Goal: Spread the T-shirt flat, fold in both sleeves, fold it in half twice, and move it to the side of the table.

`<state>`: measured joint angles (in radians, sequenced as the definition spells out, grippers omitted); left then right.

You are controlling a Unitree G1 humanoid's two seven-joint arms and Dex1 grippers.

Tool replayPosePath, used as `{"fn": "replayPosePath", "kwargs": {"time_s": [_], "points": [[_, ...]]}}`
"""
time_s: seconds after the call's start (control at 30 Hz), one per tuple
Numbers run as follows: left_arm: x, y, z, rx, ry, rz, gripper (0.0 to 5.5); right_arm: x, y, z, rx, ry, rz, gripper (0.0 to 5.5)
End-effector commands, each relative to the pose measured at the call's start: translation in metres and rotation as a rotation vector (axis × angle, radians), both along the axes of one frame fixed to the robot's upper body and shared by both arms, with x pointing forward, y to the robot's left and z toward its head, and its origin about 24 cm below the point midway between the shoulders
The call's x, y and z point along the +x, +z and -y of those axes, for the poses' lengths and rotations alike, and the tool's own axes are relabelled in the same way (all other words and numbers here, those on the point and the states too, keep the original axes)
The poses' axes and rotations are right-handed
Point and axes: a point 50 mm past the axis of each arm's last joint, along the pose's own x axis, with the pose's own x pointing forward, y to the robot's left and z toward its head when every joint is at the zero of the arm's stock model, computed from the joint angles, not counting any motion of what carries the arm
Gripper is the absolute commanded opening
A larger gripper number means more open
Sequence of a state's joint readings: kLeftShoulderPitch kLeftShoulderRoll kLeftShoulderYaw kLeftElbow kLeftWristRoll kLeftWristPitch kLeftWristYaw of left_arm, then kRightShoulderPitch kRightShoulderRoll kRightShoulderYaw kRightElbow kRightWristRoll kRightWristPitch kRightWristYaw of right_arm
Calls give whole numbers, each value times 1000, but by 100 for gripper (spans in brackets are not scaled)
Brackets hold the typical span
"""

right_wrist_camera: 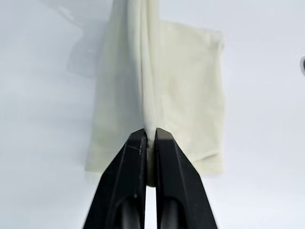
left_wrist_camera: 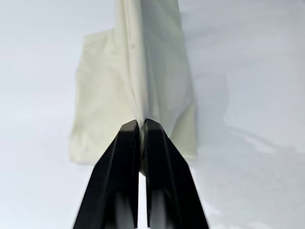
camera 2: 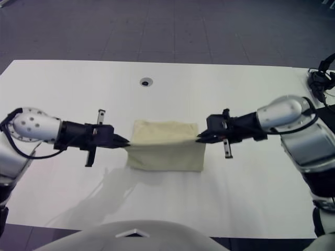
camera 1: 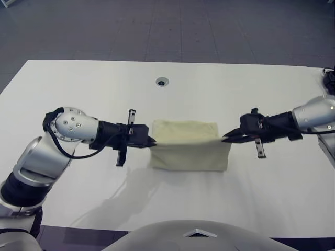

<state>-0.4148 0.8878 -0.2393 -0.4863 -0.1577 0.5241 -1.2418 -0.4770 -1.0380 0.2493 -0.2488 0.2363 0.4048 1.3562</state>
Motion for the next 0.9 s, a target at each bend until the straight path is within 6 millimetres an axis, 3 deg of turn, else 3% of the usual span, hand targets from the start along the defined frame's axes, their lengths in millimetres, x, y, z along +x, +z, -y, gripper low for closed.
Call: {"fn": "replayPosePath", "kwargs": {"time_s": [0.03,0.33,0.43,0.6,0.73,0.9], "points": [[26,-3,-4,22,35,33,0,25,0,-2,-36,-2,48,5],[70,-34,7,-9,108,48,0,60,-34,-8,-44,-45,33,5],[91,-39,11,-53,193,109,57,70,-41,-10,-32,-93,112,5],[119,2,-5,-190,399,312,145,96,-15,-18,108,-272,473,105],[113,19,-24,-211,493,415,211,87,-12,-26,194,-268,559,168],[69,-13,-3,-148,363,341,296,55,-62,-32,103,-131,496,250]]}}
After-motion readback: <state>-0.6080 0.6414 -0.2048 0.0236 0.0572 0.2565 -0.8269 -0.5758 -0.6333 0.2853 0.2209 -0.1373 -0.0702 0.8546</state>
